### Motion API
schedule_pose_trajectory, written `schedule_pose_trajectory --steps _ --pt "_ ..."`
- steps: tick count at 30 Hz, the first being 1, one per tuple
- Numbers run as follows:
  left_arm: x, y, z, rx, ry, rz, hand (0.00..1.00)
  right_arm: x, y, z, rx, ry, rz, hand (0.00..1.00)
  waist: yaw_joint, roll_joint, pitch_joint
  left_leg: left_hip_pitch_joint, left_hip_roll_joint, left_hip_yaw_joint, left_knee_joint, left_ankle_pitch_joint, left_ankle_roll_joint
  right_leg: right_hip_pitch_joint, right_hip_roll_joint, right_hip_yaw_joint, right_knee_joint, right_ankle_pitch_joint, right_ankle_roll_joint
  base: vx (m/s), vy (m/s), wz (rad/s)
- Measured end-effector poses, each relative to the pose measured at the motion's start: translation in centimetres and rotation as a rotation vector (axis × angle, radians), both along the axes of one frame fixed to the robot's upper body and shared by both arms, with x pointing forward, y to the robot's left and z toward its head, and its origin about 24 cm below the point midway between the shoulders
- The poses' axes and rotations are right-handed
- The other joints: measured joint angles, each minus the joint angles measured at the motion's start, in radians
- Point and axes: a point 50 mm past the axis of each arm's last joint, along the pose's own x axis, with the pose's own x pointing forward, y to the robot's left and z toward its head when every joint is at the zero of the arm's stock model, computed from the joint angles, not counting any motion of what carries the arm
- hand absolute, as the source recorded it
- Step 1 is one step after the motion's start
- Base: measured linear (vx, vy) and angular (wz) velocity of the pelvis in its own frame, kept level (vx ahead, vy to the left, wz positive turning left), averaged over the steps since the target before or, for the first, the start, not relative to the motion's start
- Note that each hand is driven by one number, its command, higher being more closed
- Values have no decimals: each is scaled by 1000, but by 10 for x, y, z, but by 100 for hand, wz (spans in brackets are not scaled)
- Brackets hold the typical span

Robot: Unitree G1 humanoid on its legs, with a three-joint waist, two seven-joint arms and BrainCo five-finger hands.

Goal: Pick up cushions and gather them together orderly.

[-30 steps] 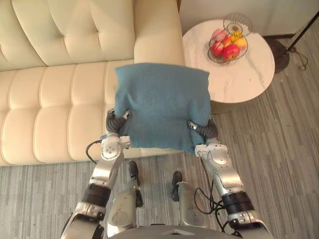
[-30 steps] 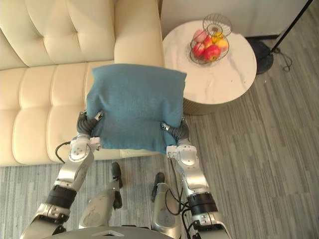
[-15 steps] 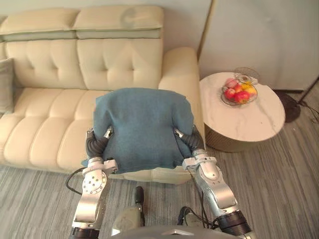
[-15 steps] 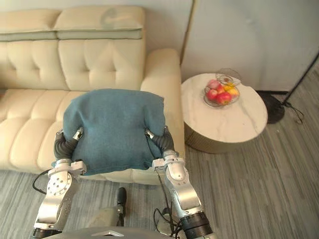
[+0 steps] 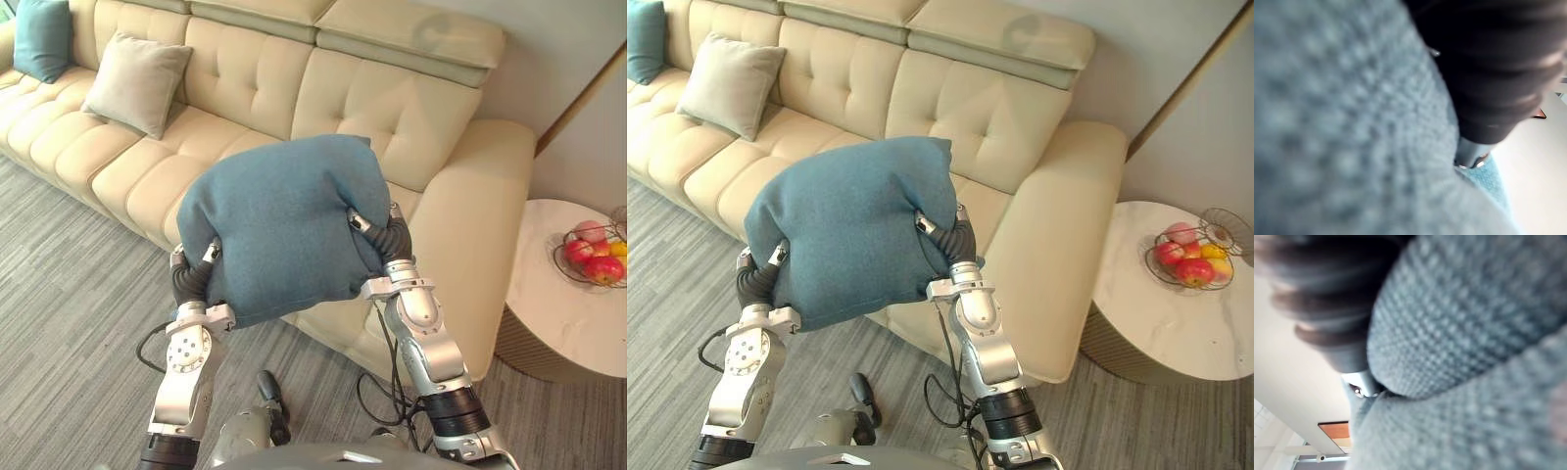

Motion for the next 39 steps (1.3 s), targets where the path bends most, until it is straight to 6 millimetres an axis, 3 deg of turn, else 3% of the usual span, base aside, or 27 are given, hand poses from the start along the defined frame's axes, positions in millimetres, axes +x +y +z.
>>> schedule_pose_trajectory --steps 1,2,3,4,5,7,10,11,12,13,15,16,21,24,25,26,27,28,31,33,36,38,39 --pt "0 0 -3 2 13 -1 100 0 1 -2 7 11 -1 100 0 -7 0 0 -22 4 19 -22 13 -12 -37 10 49 -4 -5 33 173 9" --pt "0 0 -5 3 26 -2 100 1 1 -6 8 28 -4 100 -2 -8 1 0 -39 7 37 -44 30 -37 -76 34 122 -17 -39 34 199 8" --pt "0 0 -7 5 33 -5 100 3 1 -13 9 56 -13 100 -2 -9 2 3 -50 7 50 -61 44 -81 -112 71 215 -22 -107 38 203 15" --pt "-1 1 -7 13 34 -6 100 5 0 -24 11 104 -25 100 -14 -9 4 6 -54 -13 56 -76 64 -153 -115 177 341 -37 -145 34 184 20" --pt "-1 2 -7 16 35 -7 100 6 0 -27 10 119 -28 100 -21 -9 5 9 -54 -23 51 -76 64 -170 -97 217 370 -58 -133 31 141 35" --pt "-3 3 -10 23 48 -18 100 3 -3 -36 23 157 -32 100 -39 -10 21 42 -59 -75 11 -69 53 -209 10 329 417 -138 -91 13 69 47" --pt "-7 2 -20 26 94 -40 100 -1 -5 -42 32 182 -35 100 -67 -8 22 80 -78 -129 -68 -70 23 -253 159 357 354 -169 -79 33 51 58" --pt "-8 2 -24 30 112 -46 100 -2 -4 -43 38 188 -34 100 -74 -32 16 96 -109 -134 -102 -132 -55 -277 177 372 287 -161 -92 125 37 68" --pt "-7 5 -22 49 105 -49 100 -2 -2 -40 58 174 -29 100 -93 -98 29 66 -141 -126 74 -156 32 -290 136 387 224 -158 -97 161 22 57" --pt "-4 2 -25 40 118 -59 100 -1 -4 -38 57 158 -26 100 -86 -87 74 94 -111 -189 199 -233 48 -284 147 425 249 -97 -104 156 38 40" --pt "-7 1 -31 22 153 -52 100 -1 -7 -41 41 172 -26 100 -69 -45 74 102 -83 -181 172 -235 44 -307 179 406 221 -91 -113 98 121 -29" --pt "-6 3 -30 35 148 -56 100 -1 -5 -41 47 171 -17 100 -68 -43 73 108 -81 -181 130 -217 17 -326 185 389 180 -75 -102 89 121 -36" --pt "-6 1 -29 36 146 -68 100 -2 -8 -38 58 161 -20 100 -103 -40 68 127 -91 -226 66 -203 -10 -337 196 377 87 1 -118 178 -29 19" --pt "-6 -1 -27 25 137 -75 100 -7 -12 -37 62 156 -21 100 -119 -16 55 114 -86 -269 123 -259 -47 -328 218 373 90 -2 -125 325 -133 49" --pt "-7 -3 -28 21 140 -79 100 -12 -14 -42 62 174 -24 100 -115 -4 47 113 -74 -274 170 -283 -82 -301 231 372 67 5 -131 327 -167 44" --pt "-9 -5 -29 13 142 -87 100 -16 -17 -47 55 191 -30 100 -113 25 47 69 -33 -264 295 -303 -107 -260 249 348 42 11 -135 486 -250 39" --pt "-10 -5 -29 9 141 -90 100 -18 -18 -49 53 200 -32 100 -108 37 46 13 4 -242 443 -297 -114 -238 256 329 36 10 -146 491 -232 12" --pt "-12 -7 -29 -7 141 -92 100 -20 -21 -51 43 212 -37 100 -98 47 45 -55 60 -209 643 -243 -132 -194 264 336 17 1 -162 389 -169 -14" --pt "-16 -12 -26 -42 127 -92 100 -31 -23 -43 80 184 -44 100 -81 48 45 -99 143 -168 775 -270 -123 -104 278 395 -49 0 -163 369 -112 -44" --pt "-17 -14 -18 -53 91 -95 100 -34 -23 -30 94 128 -44 100 -70 42 47 -115 167 -180 724 -309 -120 -70 282 468 -81 -3 -163 293 66 -75" --pt "-15 -16 -10 -62 56 -100 100 -35 -24 -19 106 77 -50 100 -47 39 48 -117 171 -227 472 -307 -120 -45 264 542 -78 -7 -158 221 211 -93" --pt "-17 -17 -7 -72 40 -96 100 -36 -24 -18 110 68 -51 100 -36 49 41 -62 152 -385 173 -168 -162 -45 248 592 -47 -55 -82 207 389 -109" --pt "-20 -17 -8 -76 44 -90 100 -36 -24 -18 109 70 -48 100 -23 70 29 -42 167 -439 122 -71 -227 -43 258 605 -45 -88 -34 176 416 -89"
